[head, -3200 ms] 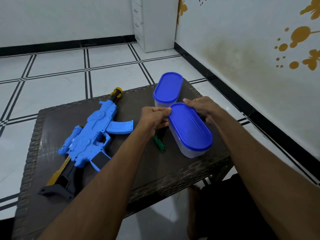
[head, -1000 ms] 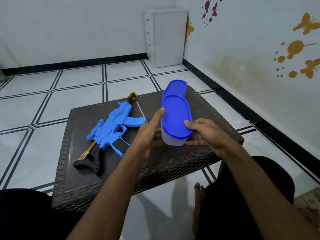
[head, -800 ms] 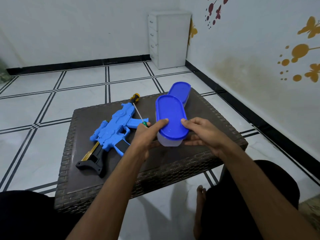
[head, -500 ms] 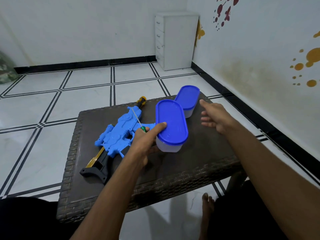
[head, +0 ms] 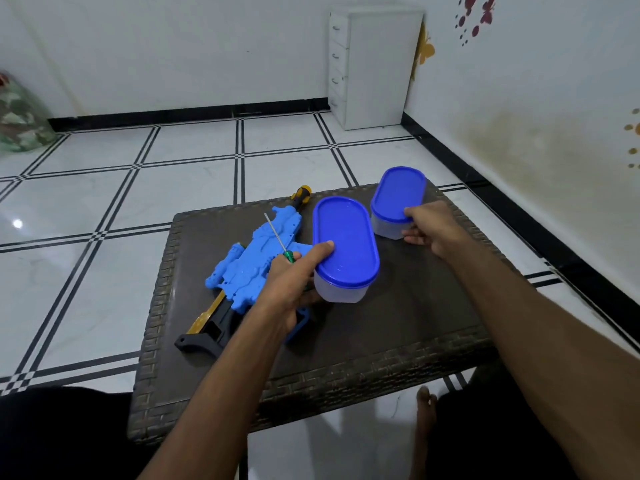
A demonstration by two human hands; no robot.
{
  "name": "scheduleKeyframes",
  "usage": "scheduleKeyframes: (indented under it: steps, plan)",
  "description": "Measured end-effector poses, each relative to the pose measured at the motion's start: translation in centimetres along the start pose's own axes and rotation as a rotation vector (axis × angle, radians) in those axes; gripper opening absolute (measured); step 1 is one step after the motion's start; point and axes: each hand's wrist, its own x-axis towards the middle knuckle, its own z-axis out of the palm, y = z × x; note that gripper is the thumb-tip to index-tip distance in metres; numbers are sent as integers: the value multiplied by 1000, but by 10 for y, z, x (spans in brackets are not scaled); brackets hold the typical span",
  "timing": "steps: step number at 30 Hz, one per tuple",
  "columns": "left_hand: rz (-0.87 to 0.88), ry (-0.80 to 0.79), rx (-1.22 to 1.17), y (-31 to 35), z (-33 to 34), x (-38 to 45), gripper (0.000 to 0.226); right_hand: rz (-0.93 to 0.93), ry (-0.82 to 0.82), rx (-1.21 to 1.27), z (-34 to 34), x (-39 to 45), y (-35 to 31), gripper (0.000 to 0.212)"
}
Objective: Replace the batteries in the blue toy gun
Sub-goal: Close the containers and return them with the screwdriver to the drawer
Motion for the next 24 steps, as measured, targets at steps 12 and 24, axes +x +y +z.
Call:
scheduleKeyframes:
  steps: [12,24]
  plan:
    - [33,-26,1,4,-4,-23,48,-58,-63,-515,-71,-76,24,38]
    - [32,-18,3,33,-11,-7,31,117,-87,-95,-36,-51,5,60]
